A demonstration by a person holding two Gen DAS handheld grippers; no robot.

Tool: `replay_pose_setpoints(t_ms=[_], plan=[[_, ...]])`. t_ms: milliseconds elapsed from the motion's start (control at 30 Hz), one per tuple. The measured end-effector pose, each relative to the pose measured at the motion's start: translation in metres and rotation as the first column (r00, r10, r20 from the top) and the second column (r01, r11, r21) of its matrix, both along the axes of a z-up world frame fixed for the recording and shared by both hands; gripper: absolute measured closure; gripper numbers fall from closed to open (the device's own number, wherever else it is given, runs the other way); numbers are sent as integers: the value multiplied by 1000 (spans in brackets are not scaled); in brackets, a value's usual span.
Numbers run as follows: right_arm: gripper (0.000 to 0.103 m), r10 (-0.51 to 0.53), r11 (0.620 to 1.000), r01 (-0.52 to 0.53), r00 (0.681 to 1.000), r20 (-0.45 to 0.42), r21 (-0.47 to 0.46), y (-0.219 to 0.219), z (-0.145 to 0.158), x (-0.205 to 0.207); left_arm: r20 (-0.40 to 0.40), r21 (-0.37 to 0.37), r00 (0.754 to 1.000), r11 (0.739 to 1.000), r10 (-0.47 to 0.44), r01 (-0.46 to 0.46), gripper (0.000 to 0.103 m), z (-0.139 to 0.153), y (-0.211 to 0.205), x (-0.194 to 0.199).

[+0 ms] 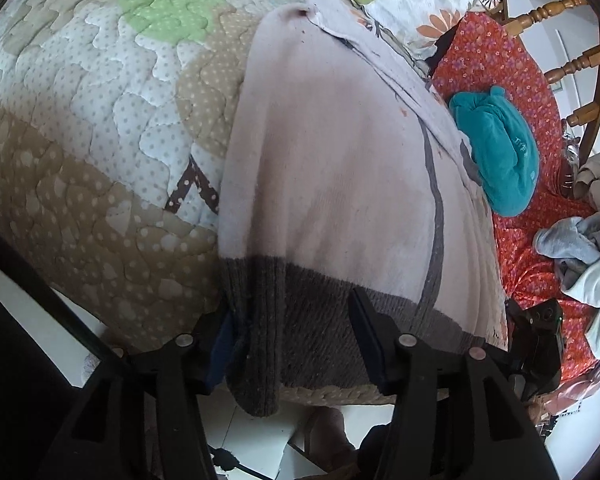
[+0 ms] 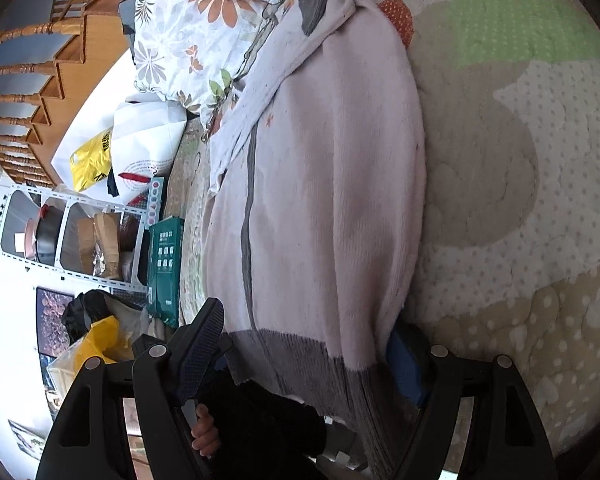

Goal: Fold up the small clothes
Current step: 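Grasp the grey hem band with the left tool while the right tool grasps it too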

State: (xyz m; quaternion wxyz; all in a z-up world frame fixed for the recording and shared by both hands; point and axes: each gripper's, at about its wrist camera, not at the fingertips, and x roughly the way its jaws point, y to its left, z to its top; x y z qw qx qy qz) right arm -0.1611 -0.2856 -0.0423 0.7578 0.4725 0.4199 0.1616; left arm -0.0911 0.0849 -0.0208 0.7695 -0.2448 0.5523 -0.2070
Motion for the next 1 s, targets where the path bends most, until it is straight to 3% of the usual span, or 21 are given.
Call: replay_pose_setpoints(t_ms=[33, 67, 133, 267, 333, 367, 433, 500, 567, 700, 833, 1000], plan=[[22, 6, 1000, -6, 1000, -2, -2, 1, -1, -2, 3, 14, 1000, 1000, -4, 4, 54, 1, 0, 0], [23, 12, 1000, -12, 1000, -4, -9, 3, -1, -2, 9, 34, 1000, 999, -5, 4, 70, 3, 0, -1], [25, 24, 999, -24, 1000, -10, -28, 7, -1, -5, 20, 62, 1000, 998, -9, 8, 90, 4, 1, -3], [28, 47, 995, -48, 999, -20, -86, 19, 0, -9, 16, 52, 1000, 999, -6, 6, 88, 1, 1, -2], [33, 52, 992, -54, 998, -26, -112, 22, -1, -10, 7, 28, 1000, 1000, 11, -11, 80, -2, 1, -1], [37, 53, 990, -56, 998, -30, -132, 25, 0, -10, 4, 10, 1000, 1000, 14, -14, 75, -3, 0, 0], [47, 43, 981, -50, 998, -40, -188, 28, 0, -11, 5, 14, 1000, 1000, 15, -15, 75, -2, -3, 1], [71, 24, 972, -37, 998, -57, -232, 28, 0, -13, 13, 78, 1000, 997, 3, -4, 91, 2, -6, 1], [90, 0, 963, -23, 996, -87, -268, 25, -3, -14, 23, 94, 1000, 995, 14, -16, 93, 8, -2, 1], [92, 10, 977, -29, 996, -89, -212, 17, -4, -23, 60, 74, 997, 996, 44, -48, 94, 30, 14, -13], [94, 98, 976, -113, 991, -87, -188, 27, 0, -46, 103, 48, 994, 998, 37, -42, 94, 56, 26, -41], [94, 125, 973, -139, 988, -90, -185, 31, -3, -56, 118, 116, 993, 993, 12, -26, 94, 59, 17, -45]])
